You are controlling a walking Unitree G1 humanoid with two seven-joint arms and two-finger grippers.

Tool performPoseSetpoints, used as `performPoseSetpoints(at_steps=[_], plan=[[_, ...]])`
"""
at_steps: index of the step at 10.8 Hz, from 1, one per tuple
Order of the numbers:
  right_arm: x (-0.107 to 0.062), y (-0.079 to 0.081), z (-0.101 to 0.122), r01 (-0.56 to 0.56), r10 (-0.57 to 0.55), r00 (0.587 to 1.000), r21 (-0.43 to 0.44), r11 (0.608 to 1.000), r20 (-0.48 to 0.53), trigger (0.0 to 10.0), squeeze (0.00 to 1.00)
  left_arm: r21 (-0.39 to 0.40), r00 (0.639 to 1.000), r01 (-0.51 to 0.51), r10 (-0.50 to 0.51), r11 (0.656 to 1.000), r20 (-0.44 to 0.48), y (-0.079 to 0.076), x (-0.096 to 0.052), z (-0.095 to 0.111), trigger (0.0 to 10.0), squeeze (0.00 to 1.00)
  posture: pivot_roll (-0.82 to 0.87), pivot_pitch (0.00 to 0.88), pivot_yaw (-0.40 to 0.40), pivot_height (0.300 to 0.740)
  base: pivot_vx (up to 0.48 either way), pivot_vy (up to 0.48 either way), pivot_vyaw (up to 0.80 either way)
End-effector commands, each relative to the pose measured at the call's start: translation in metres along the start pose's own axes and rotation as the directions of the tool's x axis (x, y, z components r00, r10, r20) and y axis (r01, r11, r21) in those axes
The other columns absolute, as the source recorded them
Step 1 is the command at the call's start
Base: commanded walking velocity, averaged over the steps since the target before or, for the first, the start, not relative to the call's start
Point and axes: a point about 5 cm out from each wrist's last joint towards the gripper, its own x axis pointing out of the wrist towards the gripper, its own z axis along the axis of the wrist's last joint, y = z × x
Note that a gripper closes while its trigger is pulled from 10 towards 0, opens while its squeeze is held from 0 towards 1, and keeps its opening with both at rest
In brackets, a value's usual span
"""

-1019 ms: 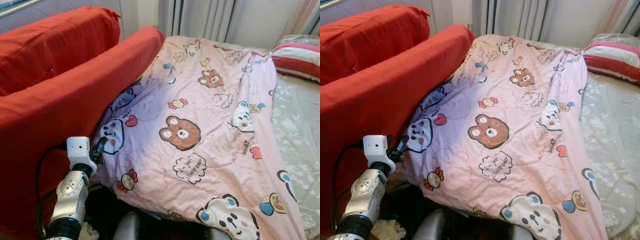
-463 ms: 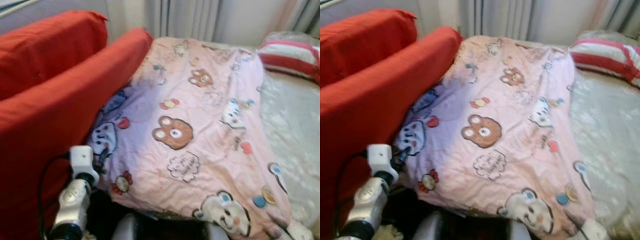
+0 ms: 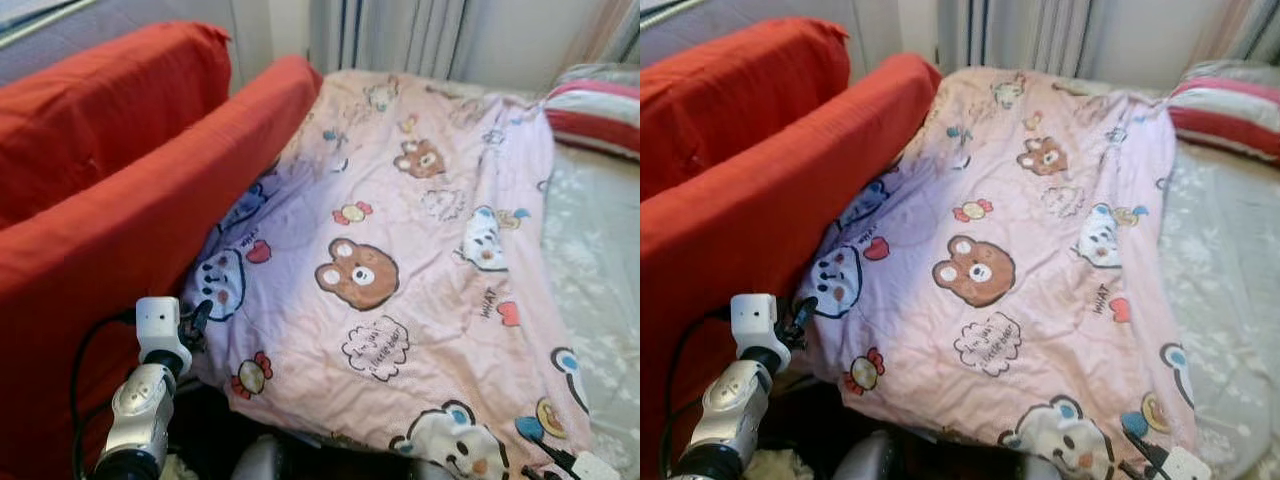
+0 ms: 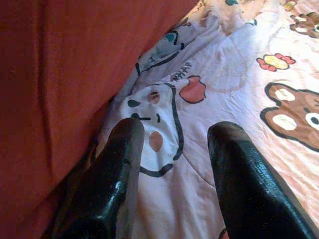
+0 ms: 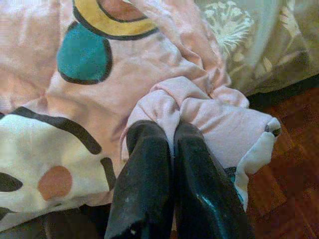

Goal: Clean up the room

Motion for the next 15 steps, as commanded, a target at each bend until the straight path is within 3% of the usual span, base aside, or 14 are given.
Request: performPoseSetpoints(at_steps=[1,5,14,15], plan=[[-0.001,-0.006,-0.003,0.017,-0.017,1.0,0.0,1.0,-0.011,10.0,0.0,0.01,1.0,-0.003,0.003,1.0,-0.004,0.002,-0.001,-0.001,10.0,0.0,0.16,0.109,0.014,0.662,0.0,0.0,0.0],[-0.001,-0.002,-0.003,-0.005,0.005,1.0,0.002,1.0,-0.011,10.0,0.0,0.007,1.0,0.002,-0.002,1.0,-0.012,0.002,-0.001,-0.004,10.0,0.0,0.16,0.108,0.015,0.686,0.0,0.0,0.0],[-0.002,0.002,-0.009,-0.03,0.029,0.999,-0.007,1.0,-0.044,10.0,0.0,-0.002,0.997,-0.017,0.016,1.0,-0.077,0.005,-0.009,-0.021,10.0,0.0,0.17,0.111,0.009,0.686,0.0,0.0,0.0],[-0.002,0.001,-0.009,-0.021,0.021,0.999,-0.006,1.0,-0.043,10.0,1.0,-0.002,0.997,-0.018,0.018,1.0,-0.076,0.006,-0.009,-0.021,10.0,0.0,0.17,0.108,0.01,0.686,0.0,0.0,0.0]])
